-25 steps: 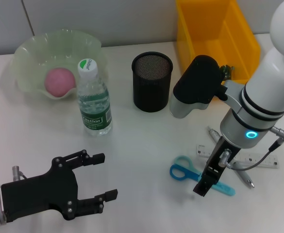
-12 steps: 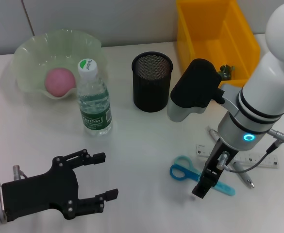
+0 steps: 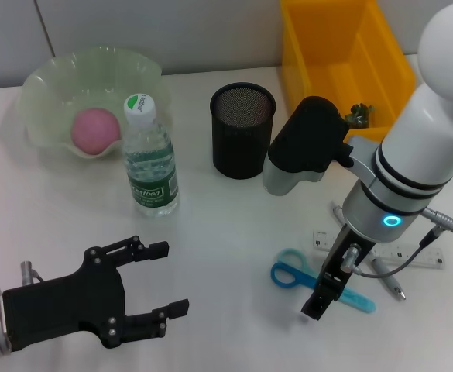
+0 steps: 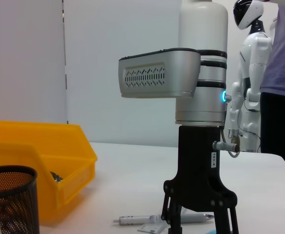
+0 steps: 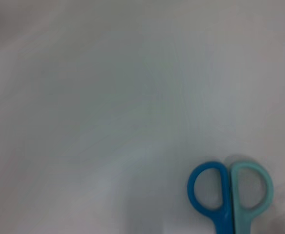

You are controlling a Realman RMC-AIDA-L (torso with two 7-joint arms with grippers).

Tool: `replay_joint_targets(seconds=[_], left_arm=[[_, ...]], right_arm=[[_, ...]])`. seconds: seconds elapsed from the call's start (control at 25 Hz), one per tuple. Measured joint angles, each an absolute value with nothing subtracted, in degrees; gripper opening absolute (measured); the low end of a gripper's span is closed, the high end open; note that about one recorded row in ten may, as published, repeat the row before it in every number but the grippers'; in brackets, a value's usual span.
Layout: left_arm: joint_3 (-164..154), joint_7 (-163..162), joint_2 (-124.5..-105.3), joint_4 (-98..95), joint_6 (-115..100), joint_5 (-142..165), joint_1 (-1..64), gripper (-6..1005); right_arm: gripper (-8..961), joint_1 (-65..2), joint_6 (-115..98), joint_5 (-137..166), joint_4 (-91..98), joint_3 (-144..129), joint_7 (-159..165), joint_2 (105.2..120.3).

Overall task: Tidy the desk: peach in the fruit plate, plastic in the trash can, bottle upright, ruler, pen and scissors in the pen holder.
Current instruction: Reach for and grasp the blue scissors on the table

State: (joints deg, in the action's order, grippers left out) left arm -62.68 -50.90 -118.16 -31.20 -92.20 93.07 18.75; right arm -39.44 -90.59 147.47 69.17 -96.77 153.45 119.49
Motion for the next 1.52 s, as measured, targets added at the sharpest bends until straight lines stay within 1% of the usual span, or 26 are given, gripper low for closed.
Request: replay_joint_targets(seconds=[0.96,1.4,1.52], left_arm=[[-62.8,-51.0,-118.12,-31.2,-92.2,93.1,18.9,798],[-62.9,-50.8,-118.12,-31.2,-92.1,93.1,18.9,797],[-62.9,-50.8,-118.12,-31.2,-92.1,93.1,18.9,797]], right_arm=[[840,-39.9,-90.6,148.0,68.9,-96.9,153.5,119.35],[588,-40.1,-91.0,148.5,68.9,-96.9,154.0,119.35],[588,-40.2,-91.1,149.4,69.0,-96.9,154.1,119.37]])
